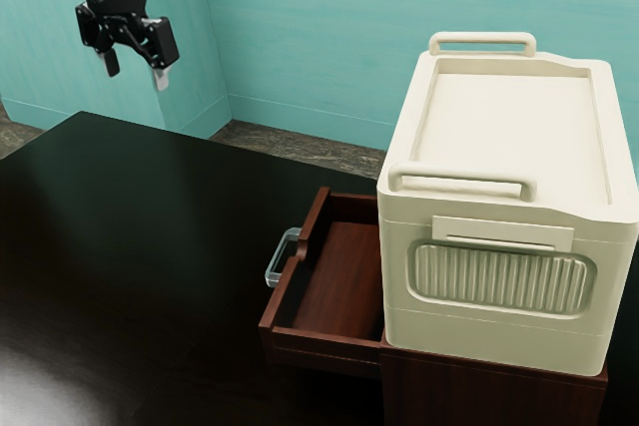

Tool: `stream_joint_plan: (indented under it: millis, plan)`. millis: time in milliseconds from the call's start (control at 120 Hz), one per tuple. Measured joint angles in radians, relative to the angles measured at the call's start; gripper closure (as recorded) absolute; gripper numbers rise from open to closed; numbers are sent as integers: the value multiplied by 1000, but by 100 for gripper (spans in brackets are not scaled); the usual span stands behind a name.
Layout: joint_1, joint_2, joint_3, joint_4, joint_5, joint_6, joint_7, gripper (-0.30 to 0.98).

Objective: Push the drawer handle with one arm to close the drawer

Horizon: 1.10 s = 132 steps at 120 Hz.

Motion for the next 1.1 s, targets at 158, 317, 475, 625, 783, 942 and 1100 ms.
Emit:
stream_joint_plan:
  millis: [158,317,475,625,783,942,1100]
  plan:
    - [2,1,0,51,-11,-19,2,0]
    - [4,-2,-18,331,-60,-117,3,0]
    - [-6,1,-16,345,-76,-178,4,0]
    - [16,-2,-16,305,-78,-205,5,0]
    - [99,-225,-108,-253,-85,-68,5,0]
    - [181,-357,-192,-604,-92,143,6,0]
    - [185,-388,-207,-816,-102,334,6,0]
